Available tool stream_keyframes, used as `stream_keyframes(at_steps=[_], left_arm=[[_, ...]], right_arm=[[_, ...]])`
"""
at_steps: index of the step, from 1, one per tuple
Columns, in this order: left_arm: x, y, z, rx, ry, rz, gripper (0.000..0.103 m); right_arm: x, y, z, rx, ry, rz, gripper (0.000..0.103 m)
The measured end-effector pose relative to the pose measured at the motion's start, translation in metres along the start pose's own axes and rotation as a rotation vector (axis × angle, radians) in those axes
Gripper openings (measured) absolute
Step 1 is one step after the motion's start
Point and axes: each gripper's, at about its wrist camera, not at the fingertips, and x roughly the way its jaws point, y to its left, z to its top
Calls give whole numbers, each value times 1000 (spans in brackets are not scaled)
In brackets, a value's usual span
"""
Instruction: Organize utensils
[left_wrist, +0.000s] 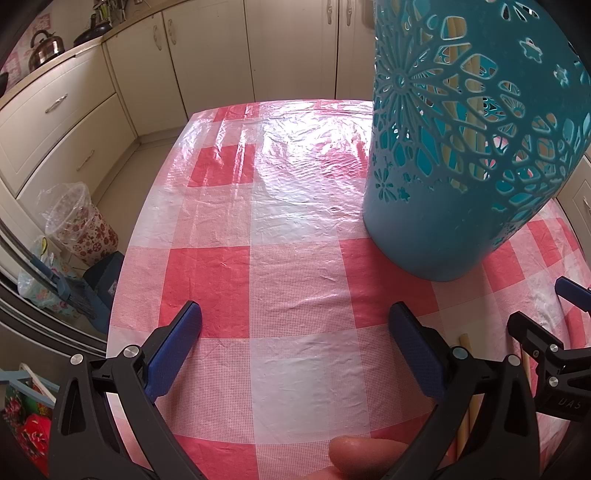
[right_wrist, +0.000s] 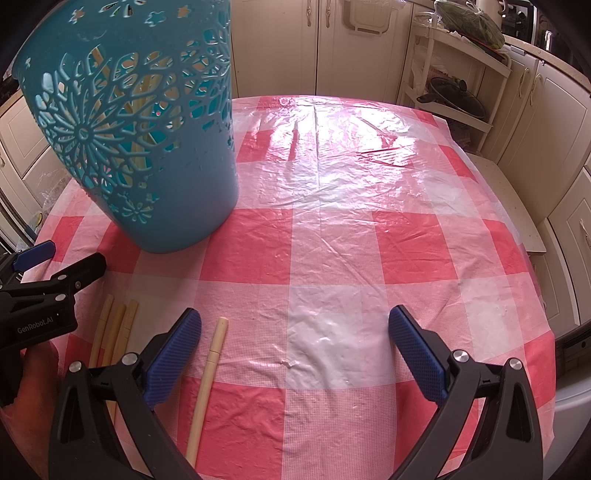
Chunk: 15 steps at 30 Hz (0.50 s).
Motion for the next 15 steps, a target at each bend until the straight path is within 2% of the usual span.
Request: stream_keyframes(at_steps=[3,6,15], left_arm=[[0,1,-1,-7,1,10,97],[-2,7,-4,-66,2,53,97],[-4,7,-6,-69,1,53,97]], right_arm=[[0,0,0,0,0,0,97],[0,0,0,0,0,0,97],[0,0,0,0,0,0,97]])
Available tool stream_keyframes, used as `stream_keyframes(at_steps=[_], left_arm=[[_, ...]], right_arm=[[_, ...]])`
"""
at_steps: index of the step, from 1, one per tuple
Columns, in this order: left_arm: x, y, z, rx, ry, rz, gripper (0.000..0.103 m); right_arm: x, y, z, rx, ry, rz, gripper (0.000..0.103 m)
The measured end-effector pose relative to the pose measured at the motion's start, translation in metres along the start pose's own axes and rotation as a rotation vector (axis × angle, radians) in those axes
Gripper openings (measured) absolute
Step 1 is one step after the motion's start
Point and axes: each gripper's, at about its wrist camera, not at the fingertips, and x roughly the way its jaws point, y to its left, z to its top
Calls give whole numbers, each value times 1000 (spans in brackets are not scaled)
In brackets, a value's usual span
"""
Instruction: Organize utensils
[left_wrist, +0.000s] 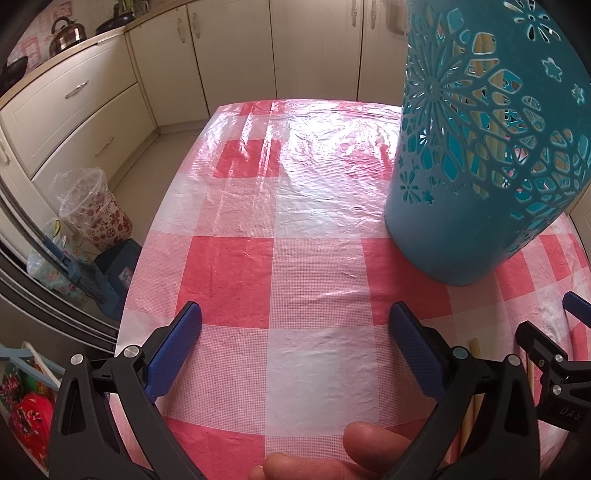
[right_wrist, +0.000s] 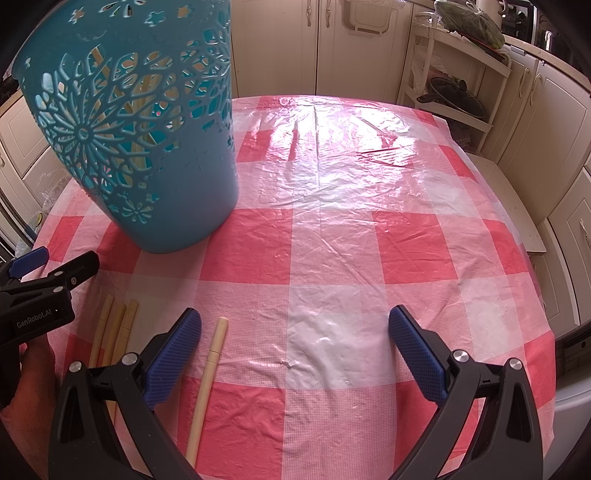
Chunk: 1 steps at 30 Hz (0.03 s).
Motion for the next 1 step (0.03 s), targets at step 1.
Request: stream_keyframes(at_steps=[1], left_arm=[[0,0,0,0,0,0,97]], right_arm=[[0,0,0,0,0,0,97]])
